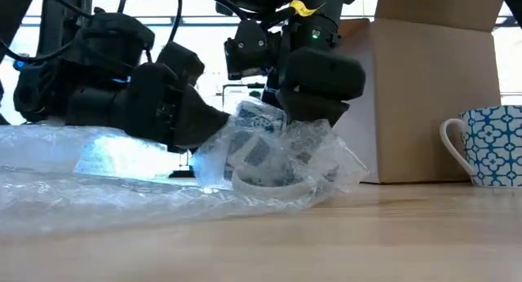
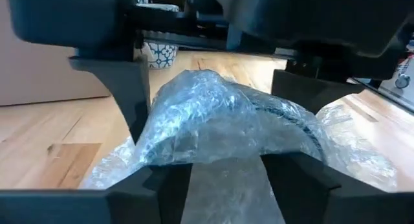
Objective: Wrap mug
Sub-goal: Wrap the blue mug with the right bubble wrap
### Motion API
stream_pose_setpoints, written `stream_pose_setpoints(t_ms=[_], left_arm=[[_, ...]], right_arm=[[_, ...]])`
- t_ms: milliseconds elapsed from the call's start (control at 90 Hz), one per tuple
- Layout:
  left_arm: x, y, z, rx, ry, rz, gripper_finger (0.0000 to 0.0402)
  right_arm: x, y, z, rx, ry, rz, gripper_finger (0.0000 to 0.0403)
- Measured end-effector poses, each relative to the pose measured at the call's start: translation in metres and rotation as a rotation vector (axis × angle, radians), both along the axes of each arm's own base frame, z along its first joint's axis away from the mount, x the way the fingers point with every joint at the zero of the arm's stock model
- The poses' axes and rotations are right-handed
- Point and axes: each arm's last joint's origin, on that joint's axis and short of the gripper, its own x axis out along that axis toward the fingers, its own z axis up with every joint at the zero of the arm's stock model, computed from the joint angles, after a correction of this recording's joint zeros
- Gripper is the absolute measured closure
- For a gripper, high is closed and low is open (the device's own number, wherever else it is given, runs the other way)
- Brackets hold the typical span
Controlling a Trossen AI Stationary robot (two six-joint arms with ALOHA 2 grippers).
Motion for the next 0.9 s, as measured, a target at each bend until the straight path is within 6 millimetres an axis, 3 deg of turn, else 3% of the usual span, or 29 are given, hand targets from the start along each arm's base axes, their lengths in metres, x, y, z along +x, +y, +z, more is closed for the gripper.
stream_pose_setpoints(t_ms=[233, 589, 733, 900], left_arm=[[-0.009, 0.001, -0.002, 0.002, 0.018, -0.017, 0.0231], [-0.039, 0.003, 0.028, 0.028, 0.006, -0.037, 0.0275], [-0.039, 0.003, 0.039, 0.069, 0.074, -0.039, 0.0287], [-0.032, 0.001, 0.038, 0.080, 0.110, -0.030, 0.0297]], right_arm=[[0.004, 0.008, 0.001, -0.003, -0.070, -0.062, 0.0009], [0.011, 0.026, 0.001, -0.097, -0.271, -0.137, 0.0009], [0.013, 0.028, -0.001, -0.088, -0.305, -0.153, 0.0009], [0.007, 0.025, 0.002, -0.075, -0.227, -0.130, 0.0009]])
